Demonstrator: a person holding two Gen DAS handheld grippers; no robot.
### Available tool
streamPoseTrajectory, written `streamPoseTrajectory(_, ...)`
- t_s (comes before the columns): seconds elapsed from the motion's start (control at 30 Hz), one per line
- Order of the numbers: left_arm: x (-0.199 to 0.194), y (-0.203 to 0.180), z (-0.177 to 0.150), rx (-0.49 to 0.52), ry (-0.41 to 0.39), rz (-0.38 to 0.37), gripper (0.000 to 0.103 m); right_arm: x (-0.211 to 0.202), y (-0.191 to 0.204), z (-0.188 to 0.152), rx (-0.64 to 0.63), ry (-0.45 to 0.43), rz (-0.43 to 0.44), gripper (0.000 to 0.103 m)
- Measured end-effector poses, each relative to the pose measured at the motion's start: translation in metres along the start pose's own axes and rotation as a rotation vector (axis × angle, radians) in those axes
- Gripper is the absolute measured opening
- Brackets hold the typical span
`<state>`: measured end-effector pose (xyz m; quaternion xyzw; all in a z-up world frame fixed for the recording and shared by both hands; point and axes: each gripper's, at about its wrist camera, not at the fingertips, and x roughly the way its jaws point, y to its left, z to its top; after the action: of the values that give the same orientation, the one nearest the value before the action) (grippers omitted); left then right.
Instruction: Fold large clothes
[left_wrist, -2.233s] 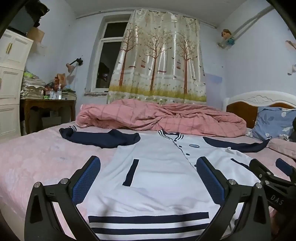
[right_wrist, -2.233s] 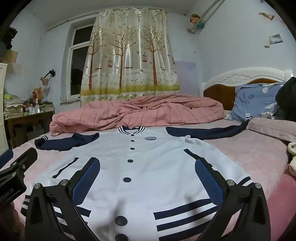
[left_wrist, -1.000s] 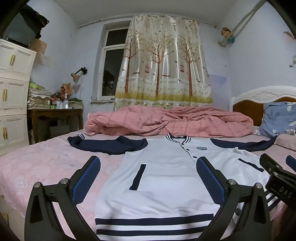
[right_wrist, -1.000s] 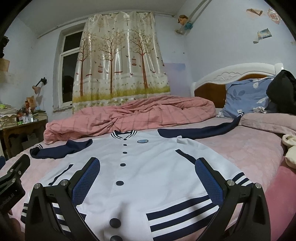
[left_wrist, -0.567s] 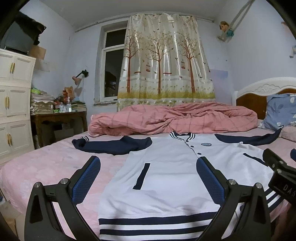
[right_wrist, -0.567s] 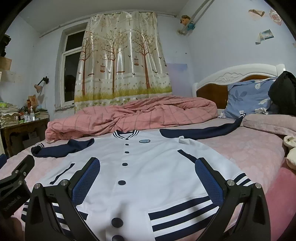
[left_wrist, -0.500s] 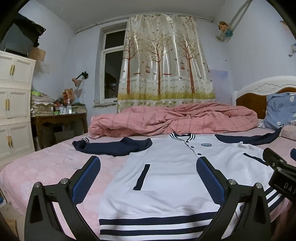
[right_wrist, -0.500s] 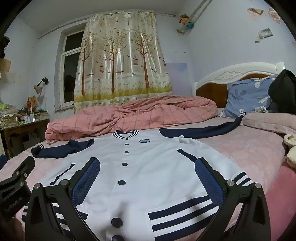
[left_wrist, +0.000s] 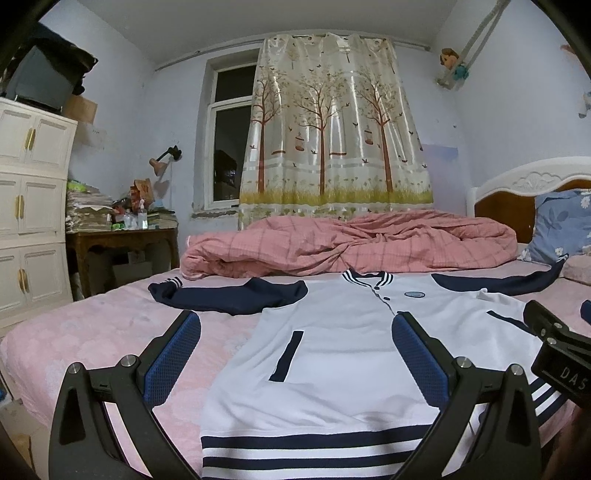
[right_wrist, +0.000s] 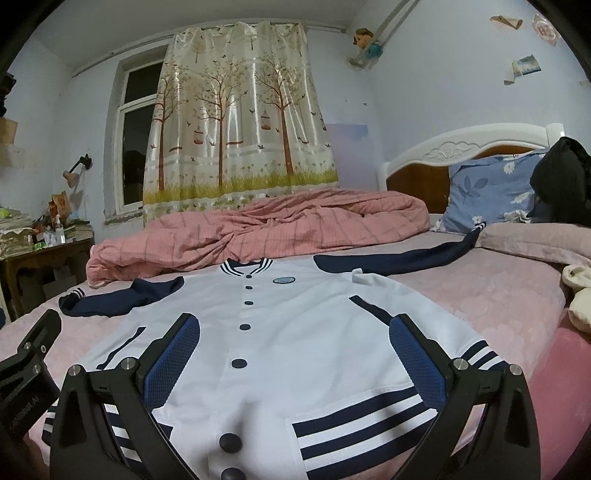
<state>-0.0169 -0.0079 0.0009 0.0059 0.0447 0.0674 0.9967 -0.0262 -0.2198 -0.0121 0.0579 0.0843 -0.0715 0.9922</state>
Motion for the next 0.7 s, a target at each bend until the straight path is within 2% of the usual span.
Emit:
streamPoseTrajectory(0.17,0.0049,0.0067,0.0015,-0.028,0.020,-0.026,0.103,-0.0003,-0.0002,-0.0001,0.000,0.002,0.000,0.103)
streamPoseTrajectory(0.7,0.0068,0.0057,-0.0001,-0.038,0.021,-0.032,0.103,-0.0017,0.0041,-0.0003,-0.024,-0.014,0.009,0.103)
